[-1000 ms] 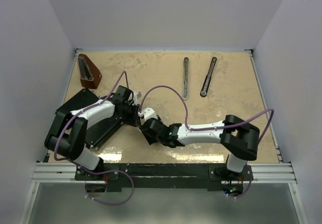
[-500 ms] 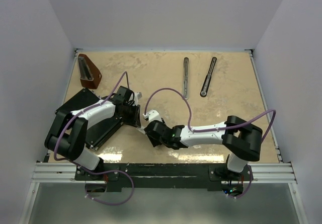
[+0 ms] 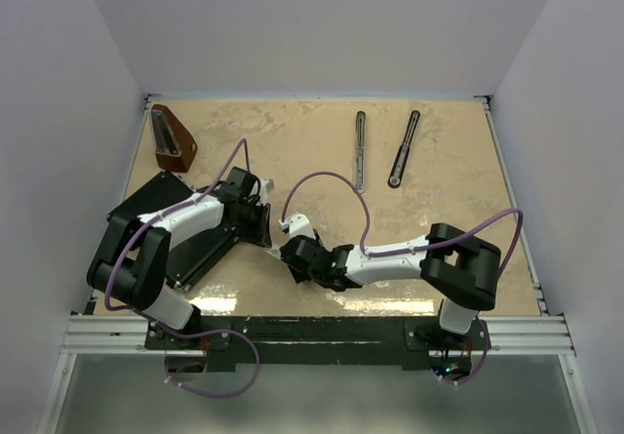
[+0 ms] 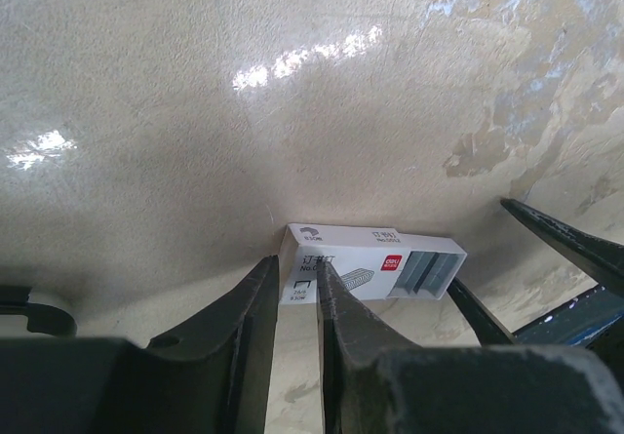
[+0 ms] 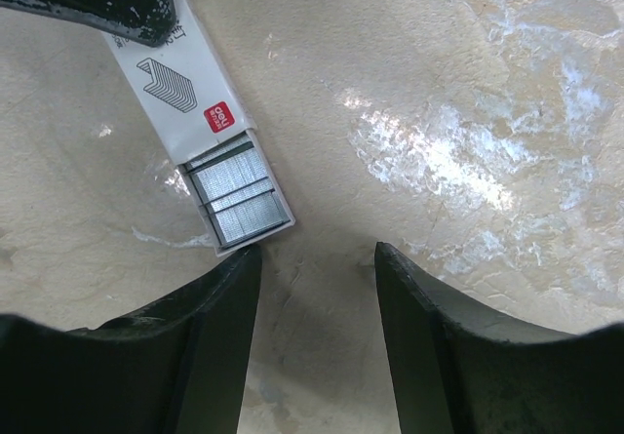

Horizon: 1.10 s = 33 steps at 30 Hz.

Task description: Unload the staples from the stapler

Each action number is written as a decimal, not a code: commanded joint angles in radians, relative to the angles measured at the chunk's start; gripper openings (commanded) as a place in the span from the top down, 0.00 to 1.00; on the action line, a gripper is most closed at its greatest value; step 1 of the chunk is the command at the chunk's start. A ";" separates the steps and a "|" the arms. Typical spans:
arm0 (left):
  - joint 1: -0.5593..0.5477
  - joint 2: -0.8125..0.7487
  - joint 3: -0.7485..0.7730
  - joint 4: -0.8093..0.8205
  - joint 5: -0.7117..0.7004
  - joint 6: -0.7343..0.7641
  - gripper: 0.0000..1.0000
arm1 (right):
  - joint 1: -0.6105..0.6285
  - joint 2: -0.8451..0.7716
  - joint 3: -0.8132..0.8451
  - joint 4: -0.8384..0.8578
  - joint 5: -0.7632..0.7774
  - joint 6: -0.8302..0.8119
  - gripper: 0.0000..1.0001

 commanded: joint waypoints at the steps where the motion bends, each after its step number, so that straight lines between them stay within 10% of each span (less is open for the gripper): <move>1: -0.004 0.008 0.004 0.012 0.016 0.019 0.74 | -0.008 0.034 0.013 0.052 0.048 0.006 0.46; 33: -0.004 0.008 -0.013 0.049 0.135 0.008 0.75 | -0.057 0.143 0.019 0.232 0.028 0.023 0.46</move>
